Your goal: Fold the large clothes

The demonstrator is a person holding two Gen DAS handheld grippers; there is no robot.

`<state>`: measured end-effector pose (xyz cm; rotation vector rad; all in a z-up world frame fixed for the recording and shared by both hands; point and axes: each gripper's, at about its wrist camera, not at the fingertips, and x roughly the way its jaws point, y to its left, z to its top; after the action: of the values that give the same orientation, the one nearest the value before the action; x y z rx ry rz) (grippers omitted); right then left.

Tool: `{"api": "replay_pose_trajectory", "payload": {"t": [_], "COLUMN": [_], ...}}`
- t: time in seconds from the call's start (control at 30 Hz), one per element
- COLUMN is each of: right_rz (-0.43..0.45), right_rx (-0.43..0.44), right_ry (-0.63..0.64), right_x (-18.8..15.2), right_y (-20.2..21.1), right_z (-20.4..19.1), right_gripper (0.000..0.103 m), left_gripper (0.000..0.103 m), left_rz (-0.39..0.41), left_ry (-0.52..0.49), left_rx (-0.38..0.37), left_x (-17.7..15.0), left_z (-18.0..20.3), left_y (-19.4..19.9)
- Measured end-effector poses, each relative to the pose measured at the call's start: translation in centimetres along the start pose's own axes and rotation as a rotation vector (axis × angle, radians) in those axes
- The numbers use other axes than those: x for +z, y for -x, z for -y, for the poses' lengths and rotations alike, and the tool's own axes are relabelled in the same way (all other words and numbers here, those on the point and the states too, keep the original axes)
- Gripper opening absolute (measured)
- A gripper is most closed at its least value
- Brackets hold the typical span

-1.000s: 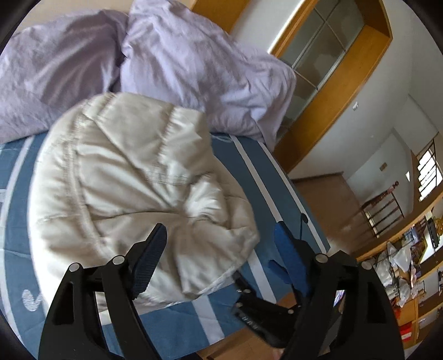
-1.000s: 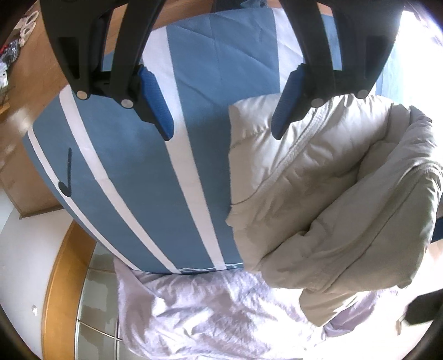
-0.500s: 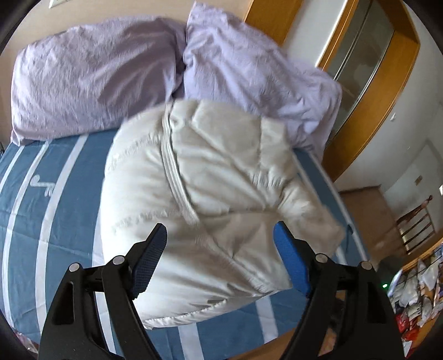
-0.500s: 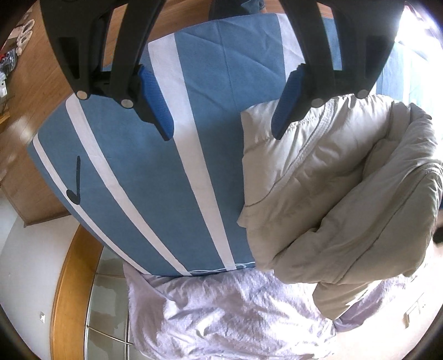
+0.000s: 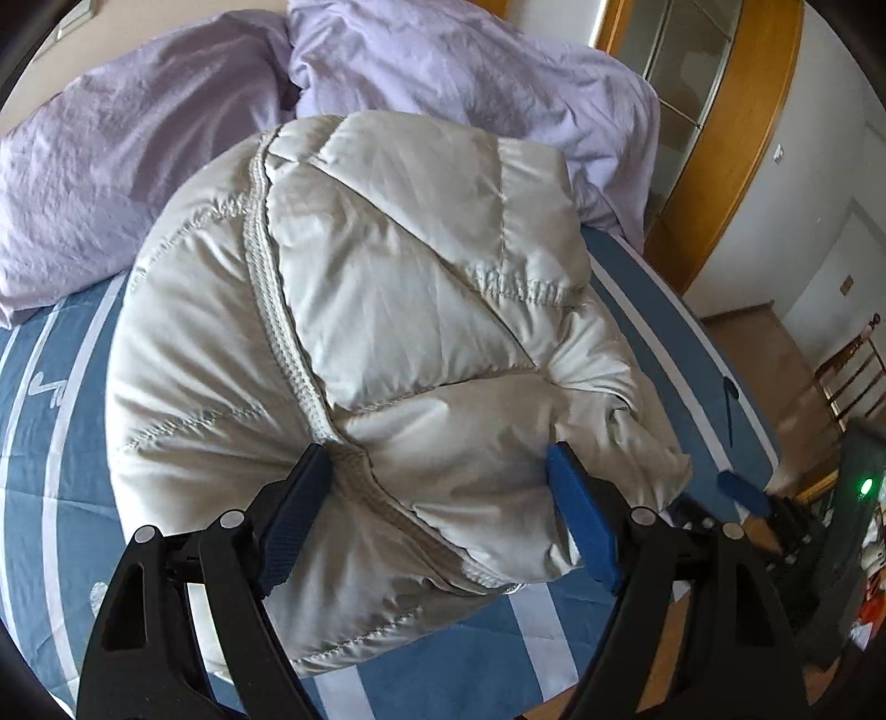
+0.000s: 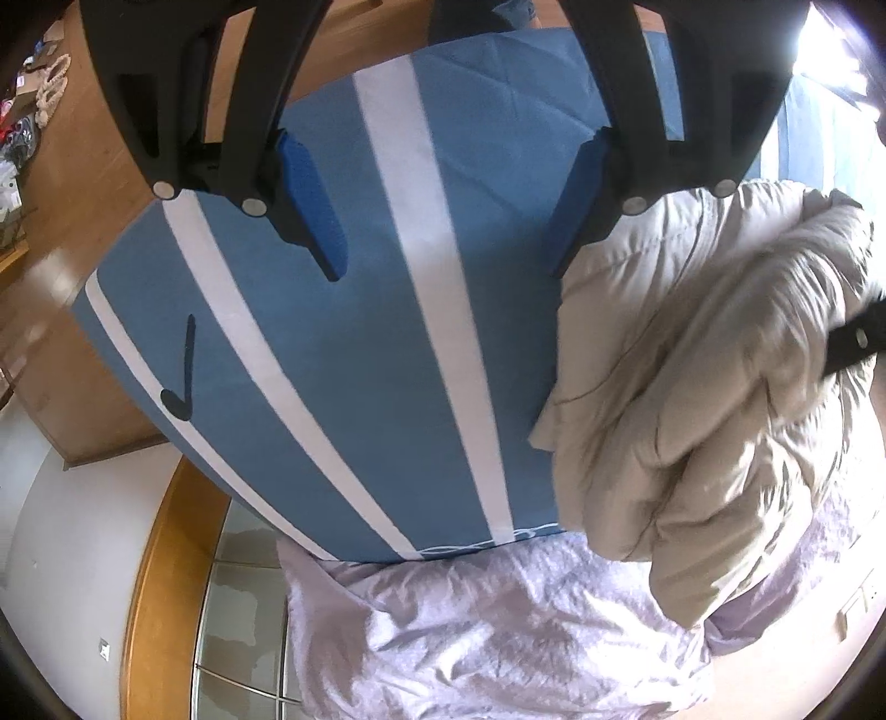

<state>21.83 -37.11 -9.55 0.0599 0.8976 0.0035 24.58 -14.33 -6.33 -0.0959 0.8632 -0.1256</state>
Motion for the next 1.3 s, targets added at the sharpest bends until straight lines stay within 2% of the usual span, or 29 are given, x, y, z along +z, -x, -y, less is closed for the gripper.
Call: {"api": "replay_pose_trajectory", "payload": {"t": [0.2, 0.37, 0.47, 0.63, 0.73, 0.83, 1.07, 1.17, 1.3], "right_rz": [0.034, 0.073, 0.096, 0.133, 0.168, 0.187, 0.158, 0.130, 0.073], "right_rx": [0.028, 0.096, 0.147, 0.271, 0.352, 0.422, 0.520, 0.523, 0.500], "right_ry": [-0.009, 0.025, 0.062, 0.138, 0.193, 0.251, 0.387, 0.454, 0.483], "right_x": [2.4, 6.3, 8.9, 12.6, 14.7, 16.3, 17.6, 17.8, 17.5], "right_y": [-0.1, -0.3, -0.4, 0.0, 0.8, 1.4, 1.1, 0.1, -1.9], "right_z": [0.3, -0.4, -0.9, -2.8, -4.4, -6.7, -12.3, -14.5, -15.5], "right_gripper": [0.073, 0.071, 0.063, 0.035, 0.027, 0.024, 0.023, 0.023, 0.023], "left_gripper": [0.080, 0.080, 0.080, 0.080, 0.080, 0.080, 0.080, 0.080, 0.080], "left_rz": [0.009, 0.002, 0.005, 0.004, 0.000, -0.002, -0.003, -0.003, 0.000], "left_ry": [-0.023, -0.003, -0.009, 0.000, 0.011, 0.021, 0.029, 0.027, 0.026], "left_rx": [-0.004, -0.009, -0.003, 0.000, 0.004, 0.008, 0.015, 0.013, 0.006], "left_x": [-0.8, -0.7, -0.7, -0.7, -0.3, -0.1, -0.1, -0.1, -0.1], "left_z": [0.4, 0.2, 0.2, 0.2, 0.2, 0.3, 0.3, 0.4, 0.4], "left_y": [-1.0, -1.3, -1.4, -1.4, -1.7, -1.8, -2.0, -1.9, -1.8]}}
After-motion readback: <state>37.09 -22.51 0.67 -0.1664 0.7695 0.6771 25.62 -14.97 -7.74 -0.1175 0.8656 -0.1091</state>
